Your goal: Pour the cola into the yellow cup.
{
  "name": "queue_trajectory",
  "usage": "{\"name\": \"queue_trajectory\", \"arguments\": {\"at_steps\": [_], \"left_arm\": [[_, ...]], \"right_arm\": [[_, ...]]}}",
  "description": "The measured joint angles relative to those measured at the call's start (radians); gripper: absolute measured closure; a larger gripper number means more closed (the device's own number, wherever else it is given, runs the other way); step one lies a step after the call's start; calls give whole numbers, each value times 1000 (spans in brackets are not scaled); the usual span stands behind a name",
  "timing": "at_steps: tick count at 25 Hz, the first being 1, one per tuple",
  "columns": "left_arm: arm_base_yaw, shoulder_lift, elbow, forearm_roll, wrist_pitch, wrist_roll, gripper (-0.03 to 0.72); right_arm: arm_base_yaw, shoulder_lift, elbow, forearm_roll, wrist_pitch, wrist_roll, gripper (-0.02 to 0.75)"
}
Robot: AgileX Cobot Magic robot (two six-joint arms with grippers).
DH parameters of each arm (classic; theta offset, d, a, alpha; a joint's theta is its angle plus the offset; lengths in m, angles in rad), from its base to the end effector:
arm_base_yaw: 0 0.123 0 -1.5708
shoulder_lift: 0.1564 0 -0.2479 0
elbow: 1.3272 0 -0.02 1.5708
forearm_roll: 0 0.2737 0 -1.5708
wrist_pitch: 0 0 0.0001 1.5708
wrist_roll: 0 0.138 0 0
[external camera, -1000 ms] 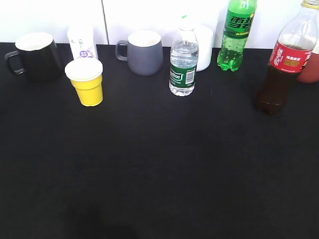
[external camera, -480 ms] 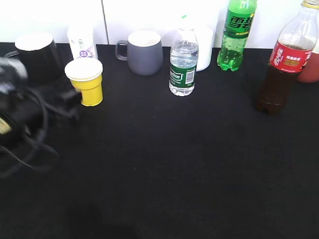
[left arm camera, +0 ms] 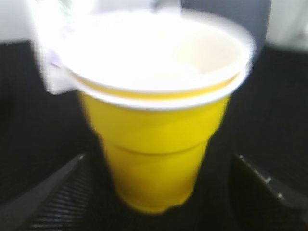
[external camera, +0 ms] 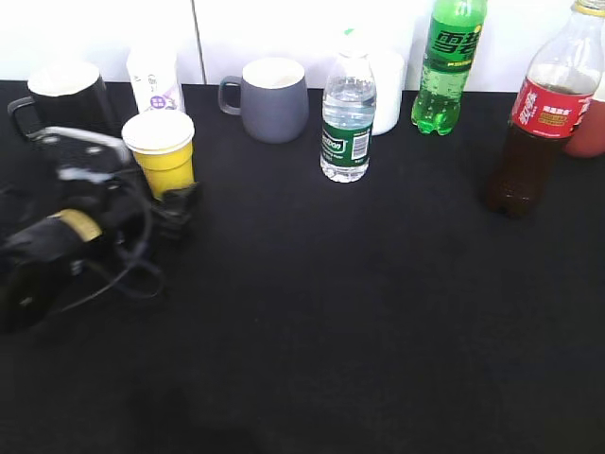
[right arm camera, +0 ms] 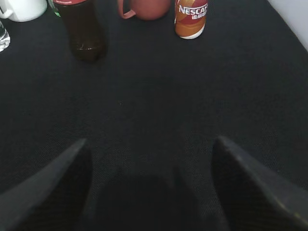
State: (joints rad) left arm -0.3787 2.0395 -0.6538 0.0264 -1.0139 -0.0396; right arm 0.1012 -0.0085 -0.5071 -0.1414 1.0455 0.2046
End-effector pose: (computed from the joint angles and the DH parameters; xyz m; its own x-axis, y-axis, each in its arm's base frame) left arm 0.3429 -0.1398 0.0269 -0.2709 0.0802 -0.9593 0.3828 0.9233 -0.0309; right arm 0.0941 -0.0074 0.2730 -0.4172 0.0903 -0.9043 0.0656 0.9955 0.0691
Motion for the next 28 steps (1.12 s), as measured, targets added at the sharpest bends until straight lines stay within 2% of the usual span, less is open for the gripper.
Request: {"name": "queue_trajectory", "arguments": {"at_steps": [2,4,8,11,14,15,17,20,22,25,28], "left_arm": [[0,60,-87,16,-2,0,24],[0,91,-123,19,-16,0,45],[2,91,-127,21,-14,0,243],[2,82,-100,61,-29,-5,249],[1,-32,20,110,-24,-23,249],[1,-92,59,156,-24,-43,249],[1,-191,118,315,-24,-116,249],[-1,-246,126,592,-28,-265,249],[-19,-246,126,706,-37,-313,249],[-73,-246,126,747,-44,-323,249],[-82,-246,126,750,-50,-325,249]], "right_arm": [[0,0,0,0,0,0,153],[0,0,0,0,0,0,153],[0,0,0,0,0,0,153],[0,0,0,0,0,0,153],[0,0,0,0,0,0,153],[0,0,0,0,0,0,153],[0,0,0,0,0,0,153],[0,0,0,0,0,0,153],[0,0,0,0,0,0,153],[0,0,0,0,0,0,153],[0,0,0,11,-1,0,153]]}}
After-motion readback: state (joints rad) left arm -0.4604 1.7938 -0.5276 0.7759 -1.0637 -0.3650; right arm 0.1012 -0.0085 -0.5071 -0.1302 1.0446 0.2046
